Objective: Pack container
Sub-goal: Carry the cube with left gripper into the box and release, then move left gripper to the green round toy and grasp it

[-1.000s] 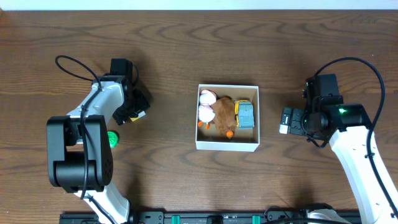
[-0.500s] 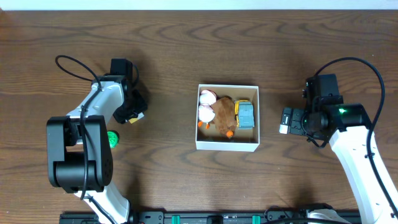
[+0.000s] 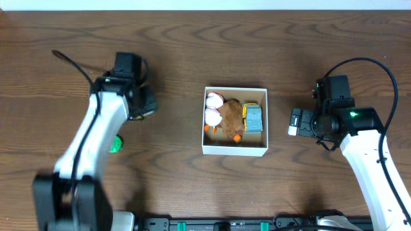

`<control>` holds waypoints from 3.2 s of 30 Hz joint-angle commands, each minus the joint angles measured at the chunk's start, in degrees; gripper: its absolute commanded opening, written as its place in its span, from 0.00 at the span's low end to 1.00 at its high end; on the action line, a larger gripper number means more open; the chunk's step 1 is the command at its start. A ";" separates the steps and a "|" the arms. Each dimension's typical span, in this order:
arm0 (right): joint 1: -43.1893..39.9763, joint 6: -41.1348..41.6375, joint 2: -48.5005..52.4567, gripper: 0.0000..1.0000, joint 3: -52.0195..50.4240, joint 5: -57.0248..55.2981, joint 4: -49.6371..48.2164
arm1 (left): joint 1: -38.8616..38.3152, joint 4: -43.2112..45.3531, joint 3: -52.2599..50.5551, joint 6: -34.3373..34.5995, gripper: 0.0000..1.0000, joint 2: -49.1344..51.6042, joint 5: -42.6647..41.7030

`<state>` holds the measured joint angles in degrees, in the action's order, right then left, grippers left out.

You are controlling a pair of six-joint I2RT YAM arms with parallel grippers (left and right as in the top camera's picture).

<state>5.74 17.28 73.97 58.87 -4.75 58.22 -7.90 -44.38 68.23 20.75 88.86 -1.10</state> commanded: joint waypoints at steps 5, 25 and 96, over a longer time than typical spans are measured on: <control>-0.22 -0.90 -0.20 0.99 0.81 -0.13 -0.20 | -15.96 0.28 1.84 -18.03 0.09 -13.77 0.20; -4.07 0.66 -1.75 0.99 0.81 1.79 -2.10 | -39.23 10.75 1.29 -36.17 0.09 3.39 0.17; -4.39 -1.51 -1.68 0.99 0.81 1.18 1.88 | 27.06 -10.84 0.22 -4.13 0.98 -2.36 -5.44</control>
<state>1.72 16.23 73.03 58.87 -3.25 60.05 19.03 -54.28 69.49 15.49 82.76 -3.07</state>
